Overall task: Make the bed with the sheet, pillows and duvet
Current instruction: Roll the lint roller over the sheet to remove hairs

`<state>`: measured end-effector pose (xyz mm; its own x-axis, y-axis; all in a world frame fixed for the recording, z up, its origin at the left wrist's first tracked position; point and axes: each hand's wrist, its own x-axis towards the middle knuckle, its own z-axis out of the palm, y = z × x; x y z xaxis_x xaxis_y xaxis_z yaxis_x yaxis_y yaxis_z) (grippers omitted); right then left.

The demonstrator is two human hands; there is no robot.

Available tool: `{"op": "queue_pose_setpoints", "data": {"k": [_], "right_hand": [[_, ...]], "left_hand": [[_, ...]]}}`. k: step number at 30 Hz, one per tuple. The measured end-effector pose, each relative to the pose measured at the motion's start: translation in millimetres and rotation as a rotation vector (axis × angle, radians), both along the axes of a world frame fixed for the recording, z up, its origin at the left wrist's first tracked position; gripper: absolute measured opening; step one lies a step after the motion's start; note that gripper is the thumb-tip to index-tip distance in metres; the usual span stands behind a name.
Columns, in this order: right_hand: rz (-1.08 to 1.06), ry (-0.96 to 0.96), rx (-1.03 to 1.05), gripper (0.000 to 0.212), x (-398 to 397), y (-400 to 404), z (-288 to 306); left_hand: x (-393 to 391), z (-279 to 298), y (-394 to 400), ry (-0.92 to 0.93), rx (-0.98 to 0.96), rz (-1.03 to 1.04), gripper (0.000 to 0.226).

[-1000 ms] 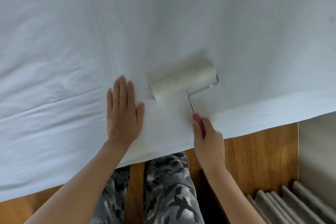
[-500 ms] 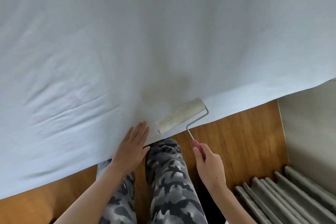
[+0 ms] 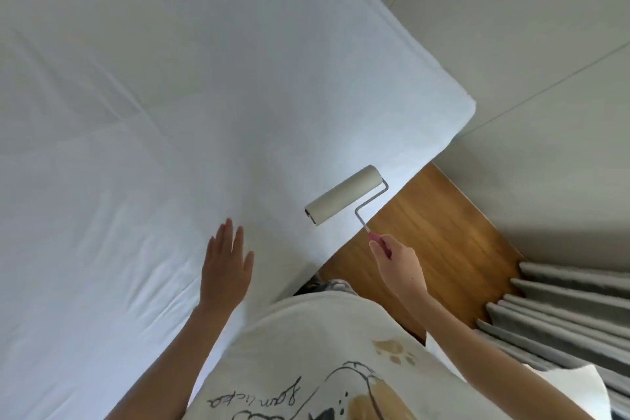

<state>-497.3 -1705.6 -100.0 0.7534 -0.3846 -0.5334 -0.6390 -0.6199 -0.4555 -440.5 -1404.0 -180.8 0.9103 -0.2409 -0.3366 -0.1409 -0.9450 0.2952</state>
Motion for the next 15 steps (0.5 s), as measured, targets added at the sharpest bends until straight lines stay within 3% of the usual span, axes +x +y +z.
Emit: {"op": "queue_pose_setpoints", "data": {"k": [3,8,15], "right_hand": [[-0.081,-0.077,0.024,0.022,-1,3,25],[-0.164,-0.129,0.051,0.028,1,-9,40],[-0.161,-0.111,0.080,0.033,52,-79,22]], "left_hand": [[-7,26,23,-0.003,-0.026,0.125,0.046],[-25,45,47,0.114,-0.064,0.336,0.052],[10,42,-14,0.106,-0.086,0.486,0.052]]}}
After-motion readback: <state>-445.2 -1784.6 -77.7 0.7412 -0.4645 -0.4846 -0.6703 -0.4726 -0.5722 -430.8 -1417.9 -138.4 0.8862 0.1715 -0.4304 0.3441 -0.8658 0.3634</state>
